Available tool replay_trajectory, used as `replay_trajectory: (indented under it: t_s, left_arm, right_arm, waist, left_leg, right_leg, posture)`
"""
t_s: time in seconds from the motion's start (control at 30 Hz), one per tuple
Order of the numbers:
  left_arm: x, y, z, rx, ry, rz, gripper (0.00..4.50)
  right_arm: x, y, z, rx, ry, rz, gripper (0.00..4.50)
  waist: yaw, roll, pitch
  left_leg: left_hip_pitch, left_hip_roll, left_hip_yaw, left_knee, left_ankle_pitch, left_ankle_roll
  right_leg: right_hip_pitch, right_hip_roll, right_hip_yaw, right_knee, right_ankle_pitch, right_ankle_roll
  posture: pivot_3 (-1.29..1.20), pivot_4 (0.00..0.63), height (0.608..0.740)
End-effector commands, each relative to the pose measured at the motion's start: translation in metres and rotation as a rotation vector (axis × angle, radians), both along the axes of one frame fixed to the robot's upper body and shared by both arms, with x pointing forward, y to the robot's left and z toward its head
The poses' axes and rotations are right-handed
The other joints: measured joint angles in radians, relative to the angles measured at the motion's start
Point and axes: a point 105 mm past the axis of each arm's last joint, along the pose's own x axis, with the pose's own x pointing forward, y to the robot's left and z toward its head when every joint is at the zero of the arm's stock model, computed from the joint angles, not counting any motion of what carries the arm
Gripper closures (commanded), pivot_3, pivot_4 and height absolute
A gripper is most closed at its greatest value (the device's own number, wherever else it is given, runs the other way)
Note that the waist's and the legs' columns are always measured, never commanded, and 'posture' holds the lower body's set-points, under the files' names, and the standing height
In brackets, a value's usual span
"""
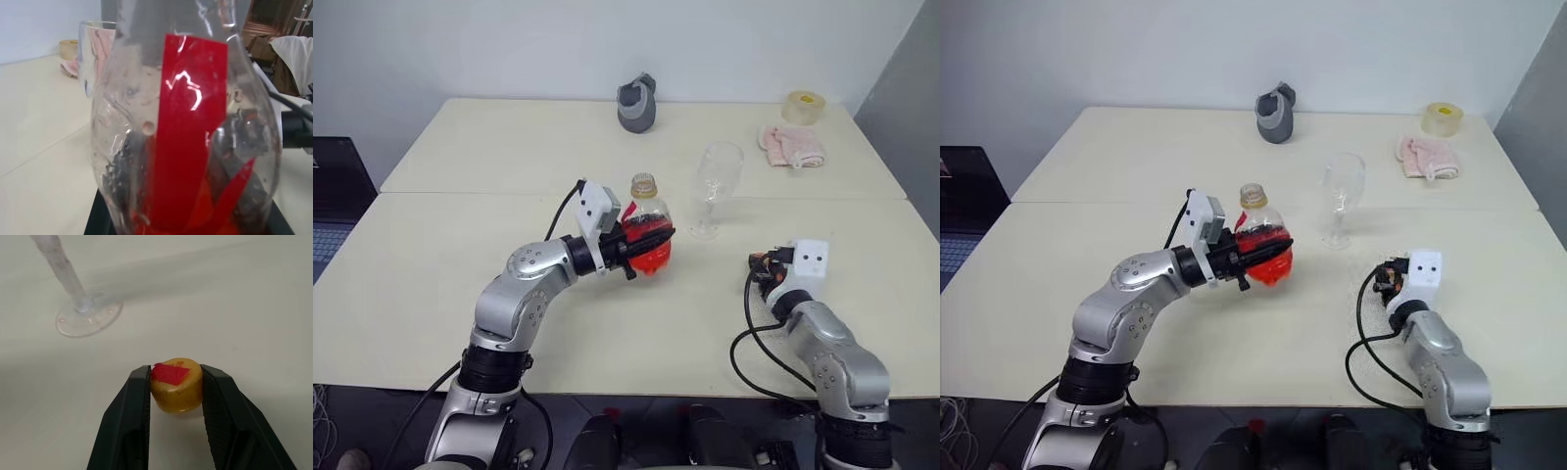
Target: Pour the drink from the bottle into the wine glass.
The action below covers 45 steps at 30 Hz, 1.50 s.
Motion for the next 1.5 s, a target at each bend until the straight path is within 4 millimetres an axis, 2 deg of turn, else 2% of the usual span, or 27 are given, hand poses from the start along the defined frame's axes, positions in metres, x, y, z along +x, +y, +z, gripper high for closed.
replay_trajectory:
  t_s: [0.03, 0.07, 0.17, 0.4, 0.57, 0.8, 0.93, 1.03, 1.2, 1.37, 1.5]
  left_arm:
    - [-0.003, 0.0, 0.02, -0.025, -0.069, -0.008, 3.26]
    - [-0.002, 0.0, 0.02, -0.024, -0.07, -0.007, 3.26]
    - [-0.001, 0.001, 0.021, -0.023, -0.074, -0.002, 3.26]
    - [-0.002, 0.001, 0.019, -0.024, -0.07, 0.006, 3.26]
    - [0.002, 0.009, 0.017, -0.022, -0.069, 0.049, 3.26]
    - [0.006, 0.026, 0.012, -0.025, -0.064, 0.148, 3.26]
    - [0.015, 0.041, 0.012, -0.03, -0.071, 0.233, 3.26]
    - [0.027, 0.057, 0.01, -0.031, -0.078, 0.331, 3.26]
    - [0.053, 0.098, 0.01, -0.027, -0.117, 0.563, 3.26]
    - [0.077, 0.152, 0.014, -0.024, -0.157, 0.805, 3.26]
    - [0.088, 0.183, 0.004, -0.044, -0.14, 0.92, 3.26]
  right_arm:
    - [0.0, -0.008, 0.004, -0.008, -0.025, -0.044, 3.26]
    - [0.0, -0.008, 0.002, -0.014, -0.016, -0.047, 3.26]
    - [0.001, -0.014, 0.002, -0.049, -0.011, -0.069, 2.34]
    - [0.001, -0.017, 0.021, -0.085, -0.055, -0.056, 0.02]
    - [-0.01, -0.005, 0.047, -0.106, -0.102, 0.097, 0.02]
    - [-0.057, 0.043, 0.085, -0.171, -0.205, 0.673, 0.02]
    - [-0.073, 0.067, 0.107, -0.16, -0.274, 0.946, 0.02]
    - [-0.07, 0.084, 0.121, -0.192, -0.334, 1.06, 0.02]
    - [-0.051, 0.104, 0.136, -0.174, -0.415, 1.088, 0.02]
    - [-0.042, 0.12, 0.14, -0.147, -0.46, 1.11, 0.02]
    - [-0.038, 0.129, 0.136, -0.136, -0.474, 1.118, 0.02]
  waist:
    - [0.0, 0.0, 0.0]
    - [0.0, 0.0, 0.0]
    - [0.0, 0.0, 0.0]
    - [-0.001, 0.0, 0.0]
    - [0.0, 0.0, 0.0]
    - [-0.001, 0.0, 0.0]
    - [-0.001, 0.0, 0.0]
    - [-0.001, 0.0, 0.0]
    - [0.001, 0.0, 0.0]
    - [0.003, 0.0, 0.0]
    - [0.003, 0.0, 0.0]
  left_leg:
    - [0.0, 0.0, 0.0, 0.0, 0.0, 0.0]
    - [0.0, 0.0, 0.0, 0.0, 0.0, 0.0]
    - [0.0, 0.0, 0.0, 0.0, 0.0, 0.0]
    - [0.0, 0.0, 0.0, 0.0, 0.0, 0.0]
    - [0.0, 0.0, 0.0, 0.0, 0.0, 0.0]
    - [0.0, 0.0, 0.0, 0.0, -0.002, 0.003]
    - [0.0, 0.0, 0.0, 0.001, -0.002, 0.004]
    - [0.001, -0.001, 0.0, 0.001, -0.002, 0.004]
    - [0.0, 0.0, -0.001, 0.0, -0.001, 0.002]
    - [-0.002, 0.0, -0.002, 0.0, 0.0, 0.0]
    - [-0.002, 0.0, -0.002, 0.0, 0.0, 0.0]
  right_leg:
    - [0.0, 0.0, 0.0, 0.0, 0.0, 0.0]
    - [0.0, 0.0, 0.0, 0.0, 0.0, 0.0]
    - [0.0, 0.0, 0.0, 0.0, 0.0, 0.0]
    - [0.0, 0.0, 0.0, 0.0, 0.0, 0.0]
    - [0.0, 0.0, 0.0, 0.0, 0.0, 0.0]
    - [0.001, 0.001, -0.001, -0.001, 0.0, 0.0]
    - [0.002, 0.002, -0.001, -0.001, 0.0, 0.0]
    - [0.002, 0.002, -0.001, -0.001, 0.001, -0.001]
    - [0.001, 0.004, -0.003, -0.003, 0.001, -0.002]
    - [0.001, 0.003, -0.003, -0.005, 0.002, -0.002]
    - [0.001, 0.0, -0.003, -0.006, 0.002, -0.001]
  posture:
    - [0.0, 0.15, 0.74]
    - [0.0, 0.15, 0.74]
    - [0.0, 0.15, 0.74]
    - [0.0, 0.15, 0.74]
    - [0.0, 0.15, 0.74]
    - [0.0, 0.15, 0.74]
    - [0.0, 0.15, 0.74]
    - [0.0, 0.15, 0.74]
    - [0.0, 0.15, 0.74]
    - [0.0, 0.15, 0.74]
    - [0.0, 0.15, 0.74]
